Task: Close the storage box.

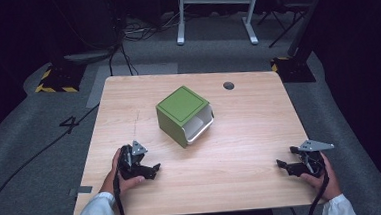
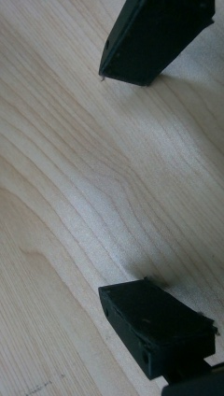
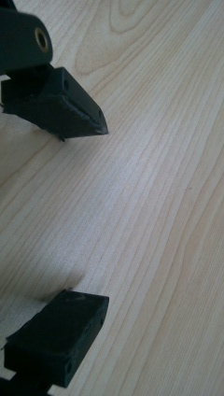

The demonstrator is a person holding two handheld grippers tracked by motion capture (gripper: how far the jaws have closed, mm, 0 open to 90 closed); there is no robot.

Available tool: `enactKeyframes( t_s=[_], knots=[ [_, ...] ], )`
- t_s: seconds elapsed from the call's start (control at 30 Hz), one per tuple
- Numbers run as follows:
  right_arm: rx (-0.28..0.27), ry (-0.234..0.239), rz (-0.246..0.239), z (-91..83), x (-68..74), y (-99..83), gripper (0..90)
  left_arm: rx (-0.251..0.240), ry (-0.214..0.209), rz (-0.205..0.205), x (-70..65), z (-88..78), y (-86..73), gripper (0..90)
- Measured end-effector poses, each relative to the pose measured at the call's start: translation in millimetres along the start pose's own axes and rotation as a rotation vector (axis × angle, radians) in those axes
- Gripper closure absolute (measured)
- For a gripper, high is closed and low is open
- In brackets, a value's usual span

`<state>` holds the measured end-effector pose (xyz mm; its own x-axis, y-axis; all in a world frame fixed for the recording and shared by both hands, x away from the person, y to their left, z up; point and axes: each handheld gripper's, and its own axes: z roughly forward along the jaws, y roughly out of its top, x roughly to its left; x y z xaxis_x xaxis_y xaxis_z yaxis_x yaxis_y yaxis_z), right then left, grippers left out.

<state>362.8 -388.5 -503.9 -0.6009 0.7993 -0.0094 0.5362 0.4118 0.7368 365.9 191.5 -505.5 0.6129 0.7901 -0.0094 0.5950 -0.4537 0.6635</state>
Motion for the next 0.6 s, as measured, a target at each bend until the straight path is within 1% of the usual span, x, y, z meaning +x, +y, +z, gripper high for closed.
enactKeyframes(
  t_s=[0.6],
  knots=[
    [-0.001, 0.007, -0.006, 0.2, -0.1, 0.1, 15.1, 0.000, -0.003, 0.005, 0.5, 0.1, 0.3, 0.4]
  ],
)
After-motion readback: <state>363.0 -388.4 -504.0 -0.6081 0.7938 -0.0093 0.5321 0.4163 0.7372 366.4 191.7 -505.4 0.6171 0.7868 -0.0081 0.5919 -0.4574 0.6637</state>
